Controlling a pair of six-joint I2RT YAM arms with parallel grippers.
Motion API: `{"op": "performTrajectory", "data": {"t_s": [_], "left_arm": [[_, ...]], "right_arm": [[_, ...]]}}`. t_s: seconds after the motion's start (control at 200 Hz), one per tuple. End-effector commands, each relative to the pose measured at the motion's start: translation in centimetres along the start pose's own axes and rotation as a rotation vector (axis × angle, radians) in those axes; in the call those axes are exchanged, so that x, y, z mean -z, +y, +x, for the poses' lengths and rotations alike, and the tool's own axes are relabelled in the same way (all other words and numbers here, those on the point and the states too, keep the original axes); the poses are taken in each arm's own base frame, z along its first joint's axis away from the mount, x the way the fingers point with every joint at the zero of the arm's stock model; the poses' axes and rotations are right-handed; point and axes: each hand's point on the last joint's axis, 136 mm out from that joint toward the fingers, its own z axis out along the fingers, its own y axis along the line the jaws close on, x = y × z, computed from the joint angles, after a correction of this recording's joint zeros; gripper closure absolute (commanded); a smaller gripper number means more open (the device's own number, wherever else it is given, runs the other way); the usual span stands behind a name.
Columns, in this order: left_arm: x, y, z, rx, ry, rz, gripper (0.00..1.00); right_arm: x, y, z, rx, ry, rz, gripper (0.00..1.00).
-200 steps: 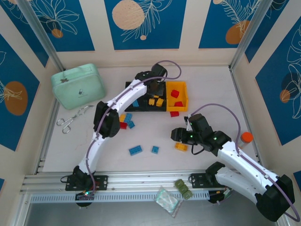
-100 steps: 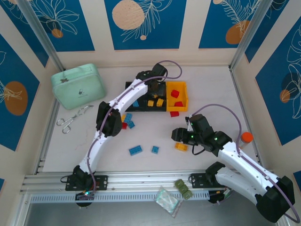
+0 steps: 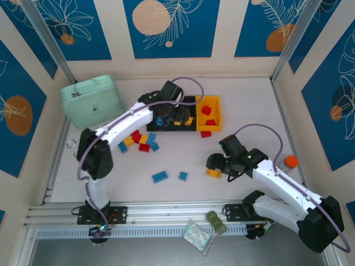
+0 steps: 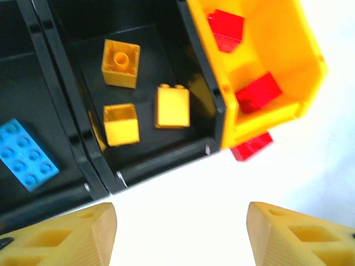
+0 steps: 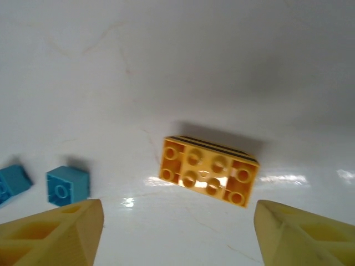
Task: Sort the legos into containers by color
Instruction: Pick up the lego from the bottom-center of the table.
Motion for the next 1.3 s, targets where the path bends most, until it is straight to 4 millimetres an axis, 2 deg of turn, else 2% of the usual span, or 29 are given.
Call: {"op": "performTrajectory", "data": {"t_s": [0.0,0.12,0.225,0.43,0.54,0.69,0.865,0.92,0.98,1.166,1.296], "left_arm": [[1.0,-1.5,2.4,0.023,-0.005,0.125,0.36],[1.9,-0.8,6.1,0.062,0.023,0.154,0.36],[2.3,-0.1,9.3,0.095,0.048,0.165,0.35],[3.0,0.9,13.2,0.161,0.058,0.18,0.35],[3.0,1.7,14.5,0.174,0.074,0.155,0.35],[2.6,2.2,15.5,0.191,0.091,0.146,0.35],[2.4,2.4,15.9,0.206,0.096,0.139,0.35],[2.4,2.6,16.0,0.208,0.095,0.137,0.35],[2.3,2.7,16.2,0.21,0.096,0.135,0.35],[2.1,2.9,16.8,0.22,0.104,0.131,0.35],[2.1,3.0,16.9,0.227,0.099,0.13,0.35]], "right_arm": [[0.4,-1.6,0.7,-0.071,0.033,0.094,0.23],[-0.4,-2.0,1.2,-0.086,0.062,0.138,0.19],[-1.1,-1.6,1.3,-0.071,0.082,0.161,0.19],[-3.0,0.0,1.0,-0.06,0.11,0.16,0.19],[-3.9,0.5,1.0,-0.05,0.128,0.176,0.19],[-5.1,0.5,0.9,-0.046,0.143,0.213,0.2],[-5.4,0.5,0.8,-0.038,0.141,0.242,0.34],[-5.3,0.6,0.7,-0.028,0.137,0.24,0.35],[-5.3,0.6,0.6,-0.018,0.135,0.245,0.36],[-6.1,0.4,1.1,0.007,0.172,0.287,0.27],[-6.7,0.8,1.2,0.019,0.178,0.299,0.3]]}}
